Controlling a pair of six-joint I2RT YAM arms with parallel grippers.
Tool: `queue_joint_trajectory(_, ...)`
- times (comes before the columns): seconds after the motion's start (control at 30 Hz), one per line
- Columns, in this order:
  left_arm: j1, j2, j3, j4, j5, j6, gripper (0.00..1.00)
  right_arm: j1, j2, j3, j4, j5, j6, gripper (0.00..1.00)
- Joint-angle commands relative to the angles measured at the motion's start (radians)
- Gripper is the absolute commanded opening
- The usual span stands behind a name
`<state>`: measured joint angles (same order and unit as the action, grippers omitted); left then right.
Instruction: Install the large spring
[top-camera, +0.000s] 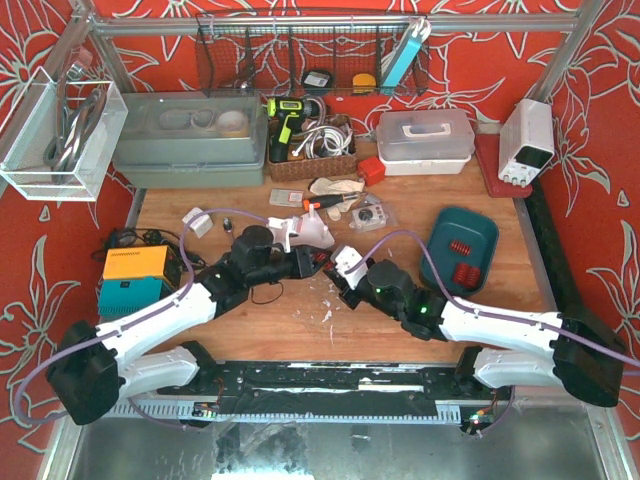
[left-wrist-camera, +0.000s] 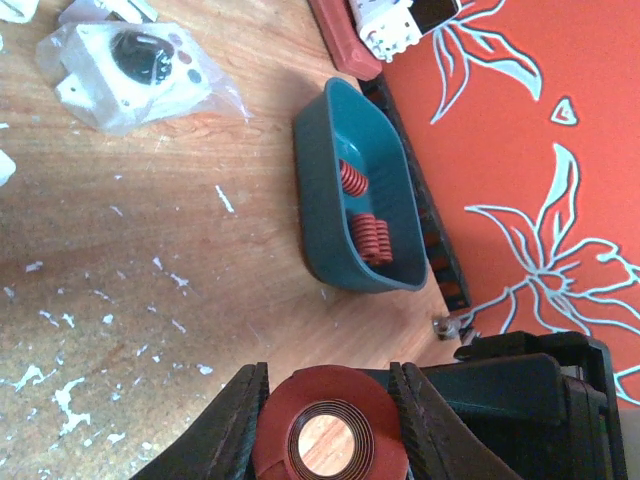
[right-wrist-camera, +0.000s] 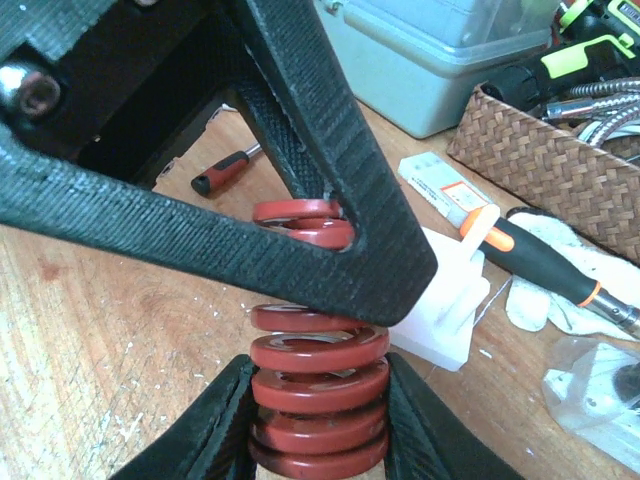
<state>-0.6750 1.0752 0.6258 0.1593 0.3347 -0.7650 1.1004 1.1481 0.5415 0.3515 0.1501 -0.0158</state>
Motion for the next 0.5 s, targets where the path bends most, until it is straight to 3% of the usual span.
queue_joint_trajectory(0.0,-0.002,-0.043,-0.02,0.089,0.038,-0.023,0.13,0.007,0.02,0.016,0.019,0.027,-0.003,0.08)
queue_joint_trajectory(0.17,-0.001,-0.074,-0.025,0.07,-0.025,0.025,0.0,0.007,0.026,0.031,-0.007,0.073,0.019,0.4)
queue_joint_trajectory(0.4,0.006,-0.137,-0.03,0.01,-0.243,0.137,0.0,0.005,-0.008,0.097,-0.149,0.182,0.125,0.96)
queue_joint_trajectory(0.47,0.011,-0.134,-0.01,-0.03,-0.323,0.187,0.0,0.002,-0.023,0.156,-0.286,0.265,0.164,0.99)
